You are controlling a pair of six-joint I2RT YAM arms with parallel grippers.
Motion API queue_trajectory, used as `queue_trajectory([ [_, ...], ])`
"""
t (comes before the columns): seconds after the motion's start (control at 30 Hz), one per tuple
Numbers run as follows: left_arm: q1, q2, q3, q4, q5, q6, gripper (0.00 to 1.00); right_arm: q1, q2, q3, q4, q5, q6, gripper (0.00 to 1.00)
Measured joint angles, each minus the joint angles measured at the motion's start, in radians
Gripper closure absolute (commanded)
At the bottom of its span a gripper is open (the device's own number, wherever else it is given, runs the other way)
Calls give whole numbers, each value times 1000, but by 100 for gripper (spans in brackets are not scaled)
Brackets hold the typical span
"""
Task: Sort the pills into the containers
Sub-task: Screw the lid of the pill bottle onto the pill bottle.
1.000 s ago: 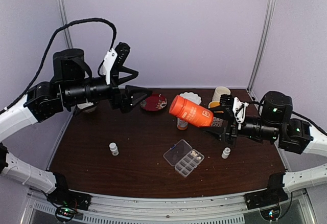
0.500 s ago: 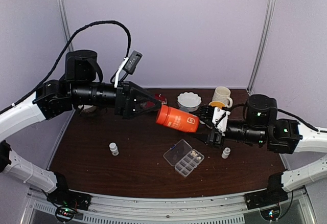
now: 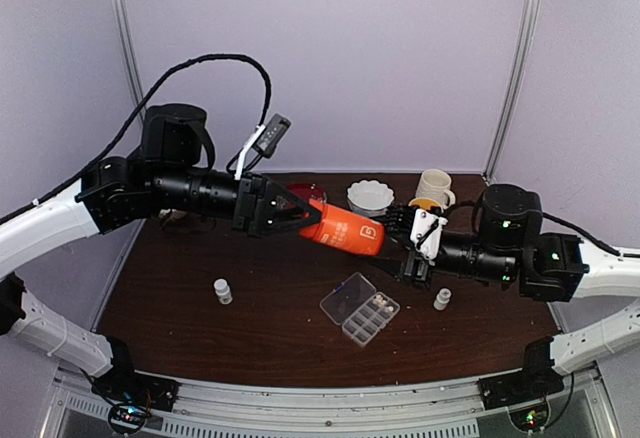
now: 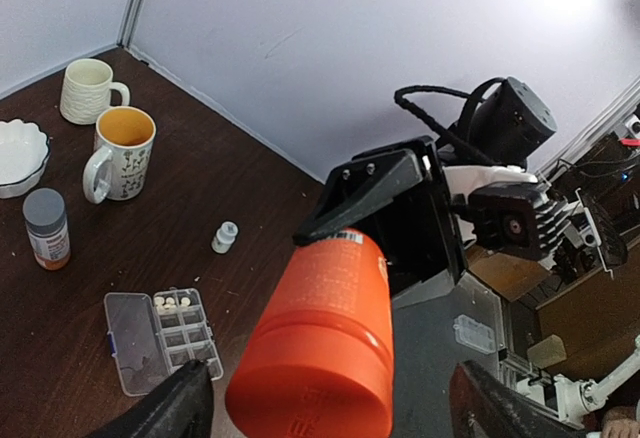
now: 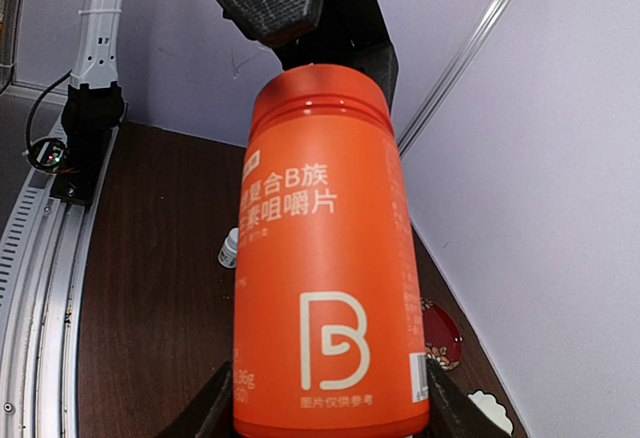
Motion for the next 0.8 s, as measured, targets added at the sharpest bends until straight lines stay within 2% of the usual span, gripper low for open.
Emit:
queue_trajectory([
  [0.1, 0, 3, 0, -1, 17, 0, 21, 0, 12, 4, 5, 3, 0, 100],
  [0.33, 3, 4, -1, -2, 33, -2, 47, 6, 18, 14, 12, 2, 2, 100],
  [0.4, 5, 4, -2, -3, 35, -2, 62, 8, 18, 15, 11, 2, 6, 100],
  [0.47, 7, 4, -3, -3, 38, 1, 90, 8, 18, 18, 3, 2, 12, 100],
  [0.5, 9, 4, -3, -3, 40, 7, 99, 8, 18, 21, -3, 2, 17, 100],
  [0.67, 9, 3, -12, -1, 55, 66, 100, 8, 20, 33, -34, -33, 45, 100],
  [0.8, -3, 2, -24, -2, 56, 167, 100, -7, 20, 48, -82, -98, 92, 100],
])
